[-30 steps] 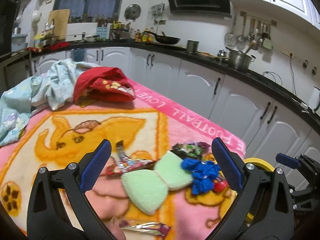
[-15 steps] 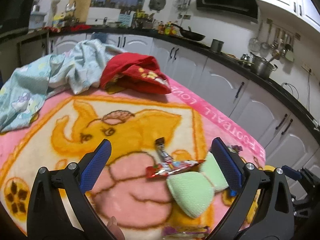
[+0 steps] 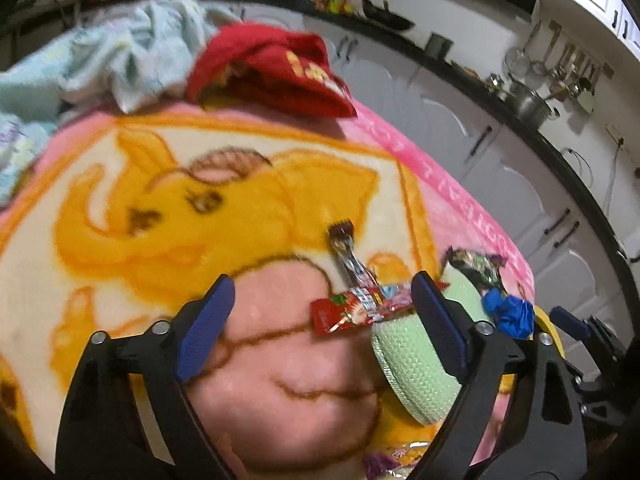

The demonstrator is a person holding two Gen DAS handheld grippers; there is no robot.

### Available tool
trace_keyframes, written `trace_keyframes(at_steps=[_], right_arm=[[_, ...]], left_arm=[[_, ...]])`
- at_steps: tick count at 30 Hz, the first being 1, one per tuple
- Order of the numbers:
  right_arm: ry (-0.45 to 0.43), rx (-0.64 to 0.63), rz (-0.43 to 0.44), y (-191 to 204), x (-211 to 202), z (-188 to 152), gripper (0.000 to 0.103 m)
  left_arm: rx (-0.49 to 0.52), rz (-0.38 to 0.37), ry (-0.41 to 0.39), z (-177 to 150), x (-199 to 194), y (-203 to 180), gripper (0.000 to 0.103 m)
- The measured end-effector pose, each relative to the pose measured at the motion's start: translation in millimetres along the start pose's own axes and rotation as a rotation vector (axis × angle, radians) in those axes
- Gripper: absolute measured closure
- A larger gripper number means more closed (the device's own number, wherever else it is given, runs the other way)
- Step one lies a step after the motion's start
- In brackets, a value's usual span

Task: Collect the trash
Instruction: 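Grasp the candy wrapper with the left tool while the right tool grasps the blue cloth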

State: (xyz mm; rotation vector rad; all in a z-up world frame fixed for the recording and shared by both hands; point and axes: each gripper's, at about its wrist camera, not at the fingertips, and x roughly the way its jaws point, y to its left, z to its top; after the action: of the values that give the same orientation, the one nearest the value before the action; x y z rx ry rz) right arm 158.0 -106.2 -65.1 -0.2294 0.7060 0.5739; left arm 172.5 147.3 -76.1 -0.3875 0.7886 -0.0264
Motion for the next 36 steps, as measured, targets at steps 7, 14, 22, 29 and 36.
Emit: trace_keyframes(at_steps=[7,14,22,29,36], right_arm=[[0.015,0.011,-0.010,-3,15,3,0.035],[0.042,0.013,0.004,-4,31,6,0.052],[0.059,-0.010,0.019,0,37,3,0.082],[0.055,-0.012,0.024,2,36,1,0.088],[0.041,-0.006,0.025,0,31,2,0.091]], left_arm=[[-0.048,-0.063,0.059,-3,22,6,0.037],[-0.060,-0.071,0.071,-8,29,9,0.046],[-0.066,-0.112,0.086,-14,26,6,0.059],[-0.050,-0.115,0.108,-17,30,3,0.087],[-0.024,-0.135,0.113,-20,30,-1,0.099]])
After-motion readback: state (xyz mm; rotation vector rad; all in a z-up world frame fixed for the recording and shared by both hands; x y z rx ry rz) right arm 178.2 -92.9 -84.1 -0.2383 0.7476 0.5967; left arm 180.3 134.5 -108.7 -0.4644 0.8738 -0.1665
